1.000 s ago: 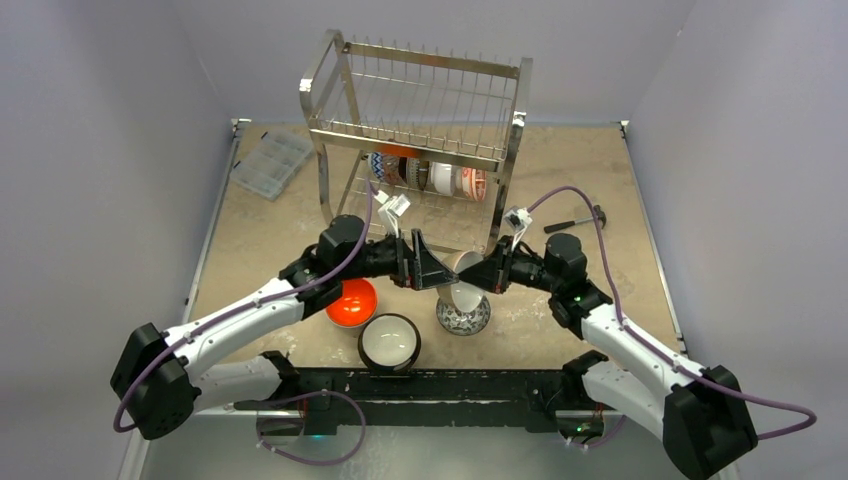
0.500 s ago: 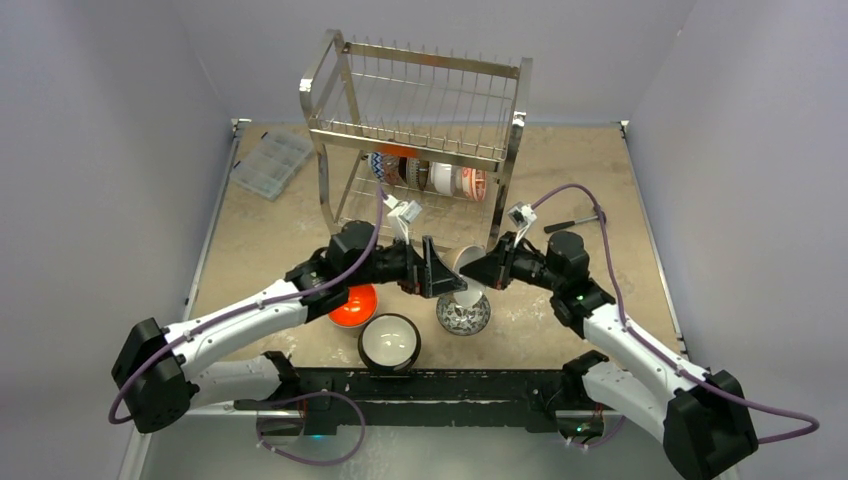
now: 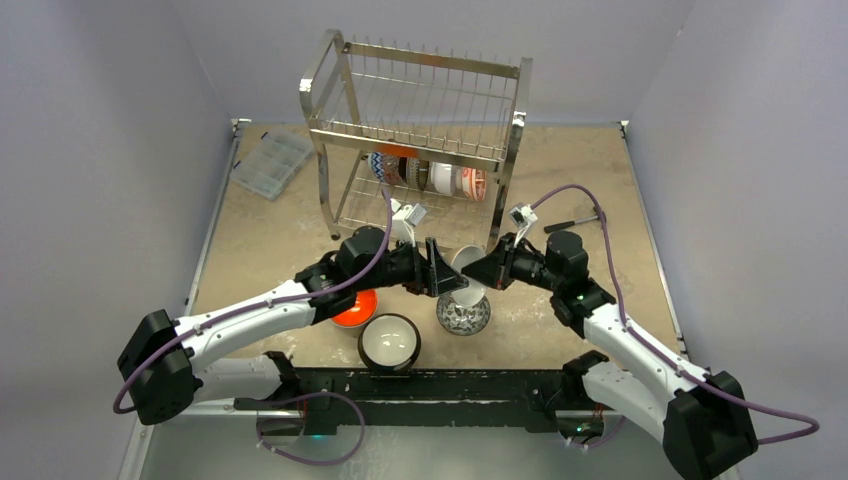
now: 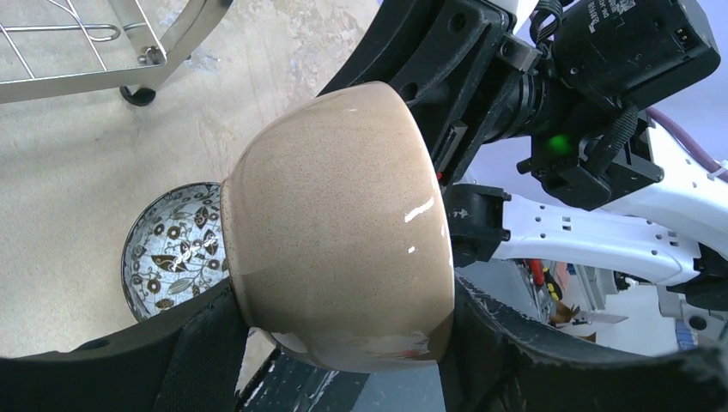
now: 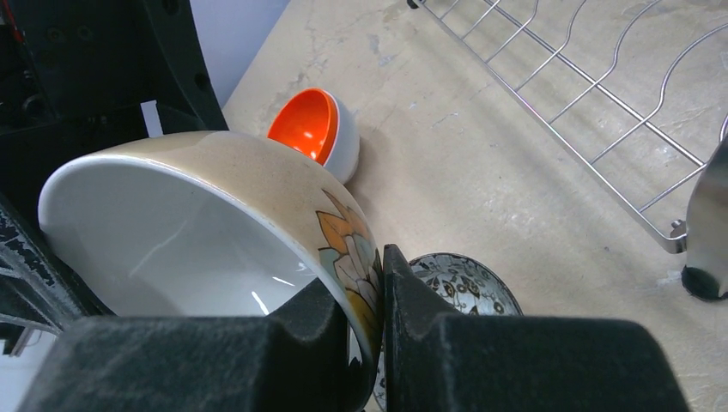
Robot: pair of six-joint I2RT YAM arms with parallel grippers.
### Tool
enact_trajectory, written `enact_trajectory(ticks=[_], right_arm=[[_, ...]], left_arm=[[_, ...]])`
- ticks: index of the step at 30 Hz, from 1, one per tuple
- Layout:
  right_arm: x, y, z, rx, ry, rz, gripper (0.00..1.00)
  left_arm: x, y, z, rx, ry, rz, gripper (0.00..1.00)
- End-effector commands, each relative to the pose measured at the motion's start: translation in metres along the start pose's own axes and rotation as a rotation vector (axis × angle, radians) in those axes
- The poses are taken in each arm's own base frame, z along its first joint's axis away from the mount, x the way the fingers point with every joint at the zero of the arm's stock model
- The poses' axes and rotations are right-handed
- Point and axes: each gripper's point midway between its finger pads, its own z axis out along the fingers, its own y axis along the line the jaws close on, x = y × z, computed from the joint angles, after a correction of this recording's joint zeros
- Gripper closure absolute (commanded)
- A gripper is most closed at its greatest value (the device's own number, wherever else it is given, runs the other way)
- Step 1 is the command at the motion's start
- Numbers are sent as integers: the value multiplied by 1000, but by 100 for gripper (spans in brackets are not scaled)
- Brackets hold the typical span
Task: Load the bowls into the dish rack
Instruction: Turn the bowl upside down on the dish rack.
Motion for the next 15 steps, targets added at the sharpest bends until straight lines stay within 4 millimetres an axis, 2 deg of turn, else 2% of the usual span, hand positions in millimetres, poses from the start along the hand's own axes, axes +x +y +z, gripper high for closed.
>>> enact_trajectory(ticks=[1,5,8,10,15], right_arm=[[-46,34,-2,-92,-120,-102,93],[-47,32,-1,-83,-117,-97,69],[-47,29,-1,-62,-120,-93,55],[-48,28,-1,-53,-120,-94,48],[-48,21,-1,-10,-120,-82,39]], left_arm=[[-7,-22,-5,74,-23,-18,100],[-7,-14,-3,50,-20,-42,100],[-11,0,-4,17,-32,-83,100],[-13,5,-6,26,-38,-107,100],[-22,14,-8,26,-67,-140,100]])
